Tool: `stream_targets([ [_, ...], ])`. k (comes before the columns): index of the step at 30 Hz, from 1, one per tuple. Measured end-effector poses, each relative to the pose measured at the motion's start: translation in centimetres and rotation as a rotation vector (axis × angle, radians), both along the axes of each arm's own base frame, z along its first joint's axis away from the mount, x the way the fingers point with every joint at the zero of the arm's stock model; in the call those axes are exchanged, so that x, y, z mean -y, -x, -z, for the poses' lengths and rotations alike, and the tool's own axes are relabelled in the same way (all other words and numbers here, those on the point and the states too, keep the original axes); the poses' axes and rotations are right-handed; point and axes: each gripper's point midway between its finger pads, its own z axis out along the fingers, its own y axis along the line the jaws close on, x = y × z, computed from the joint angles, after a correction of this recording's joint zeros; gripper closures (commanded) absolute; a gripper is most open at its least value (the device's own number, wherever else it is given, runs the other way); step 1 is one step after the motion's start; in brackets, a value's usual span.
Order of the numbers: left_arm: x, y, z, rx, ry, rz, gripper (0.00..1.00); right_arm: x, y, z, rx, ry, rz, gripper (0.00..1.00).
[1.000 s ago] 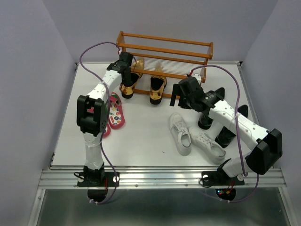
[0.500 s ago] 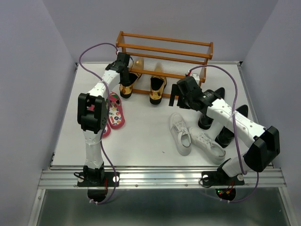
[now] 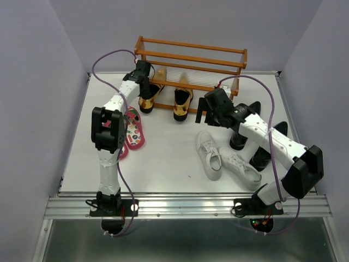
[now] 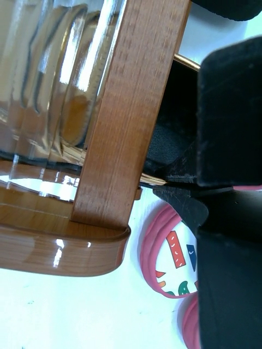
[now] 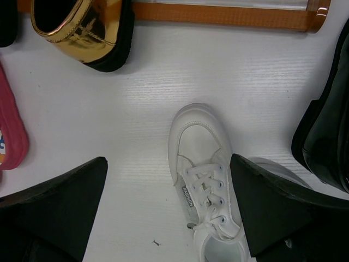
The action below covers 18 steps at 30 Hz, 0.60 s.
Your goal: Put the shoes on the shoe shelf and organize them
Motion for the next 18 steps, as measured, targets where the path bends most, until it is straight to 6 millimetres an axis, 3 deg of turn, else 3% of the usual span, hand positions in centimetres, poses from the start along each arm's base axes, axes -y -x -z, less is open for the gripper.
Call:
stream_targets([
  [11, 0.6, -0.1, -0.2, 0.007, 0.055, -0.032, 1.0, 0.0, 0.1, 0.0, -0.005, -0.005, 0.002, 0.0],
  [18, 1.0, -1.3, -1.1, 0.041, 0.074, -0.034, 1.0, -0.1, 0.1, 0.0, -0.008, -0.014, 0.007, 0.0],
])
